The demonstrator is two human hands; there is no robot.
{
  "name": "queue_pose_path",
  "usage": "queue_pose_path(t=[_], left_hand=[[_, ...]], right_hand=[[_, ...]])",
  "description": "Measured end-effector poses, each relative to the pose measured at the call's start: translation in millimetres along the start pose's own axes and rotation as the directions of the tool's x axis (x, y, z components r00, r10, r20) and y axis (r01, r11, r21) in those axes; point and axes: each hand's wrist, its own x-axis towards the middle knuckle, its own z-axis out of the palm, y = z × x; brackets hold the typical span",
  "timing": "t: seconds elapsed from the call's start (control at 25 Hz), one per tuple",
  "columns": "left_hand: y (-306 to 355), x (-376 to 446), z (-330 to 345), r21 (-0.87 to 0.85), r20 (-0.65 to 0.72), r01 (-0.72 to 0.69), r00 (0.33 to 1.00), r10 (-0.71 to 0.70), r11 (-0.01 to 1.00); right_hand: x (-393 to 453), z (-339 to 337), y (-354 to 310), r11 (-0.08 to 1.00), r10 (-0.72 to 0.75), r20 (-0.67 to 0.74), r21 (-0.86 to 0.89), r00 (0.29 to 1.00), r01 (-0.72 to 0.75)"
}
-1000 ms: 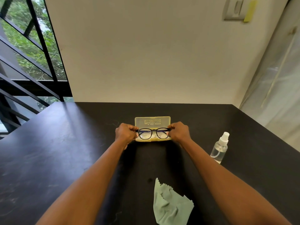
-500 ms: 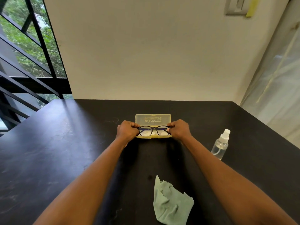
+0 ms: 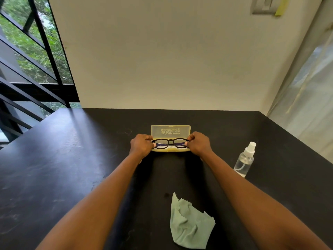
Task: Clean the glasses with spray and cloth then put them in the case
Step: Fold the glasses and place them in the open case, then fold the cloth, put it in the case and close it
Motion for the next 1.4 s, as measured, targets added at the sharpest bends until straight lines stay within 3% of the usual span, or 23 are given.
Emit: queue_pose_path(t=[0.4, 0.6, 0.84, 0.92, 1.04, 1.12, 1.2, 1.28, 1.4], left_hand=[[1.7, -3.4, -1.3, -0.148, -0.036, 0.074, 0.996, -0.08, 0.986], [6.9, -5.6, -4.4, -0.303, -0.024, 0.165, 0.983, -0.18, 0.939], [9.8, -9.3, -5.6, -0.306, -0.017, 0.167, 0.983, -0.18, 0.937], [10.3, -13.6, -5.0, -0.269, -0.103, 0.107, 0.985, -0.139, 0.957], [15.8, -28.2, -7.1, -0.187, -0.348, -0.078, 0.938, 0.008, 0.979], [20.1, -39.1, -9.5, -0.19, -0.384, -0.205, 0.916, 0.12, 0.96], [20.6, -54.0, -10.5, -0.255, -0.291, -0.268, 0.938, 0.191, 0.929], [18.0, -71.6, -9.3, -0.334, -0.13, -0.245, 0.968, 0.213, 0.91], [8.8, -92.9, -5.9, -0.163, 0.192, -0.232, 0.946, 0.262, 0.959]], right_hand=[[-1.4, 1.1, -0.2, 0.998, 0.018, -0.017, 0.062, 1.0, -0.017], [-2.3, 0.2, -1.7, 0.989, 0.042, -0.065, 0.144, 0.997, -0.033], [-2.7, 1.0, -2.1, 0.988, 0.03, -0.075, 0.152, 0.997, -0.018], [-4.2, 1.1, -1.5, 0.991, 0.0, -0.133, 0.135, 0.991, 0.018], [-12.0, 0.2, 0.6, 0.989, -0.075, -0.26, 0.101, 0.963, 0.105], [-21.4, -0.3, 3.2, 0.981, -0.129, -0.294, 0.102, 0.947, 0.165], [-34.3, -0.5, 5.9, 0.966, -0.164, -0.26, 0.153, 0.952, 0.208], [-49.4, -3.0, 7.5, 0.95, -0.183, -0.147, 0.227, 0.972, 0.213], [-73.6, -12.5, 8.0, 0.975, -0.184, 0.183, 0.161, 0.966, 0.155]])
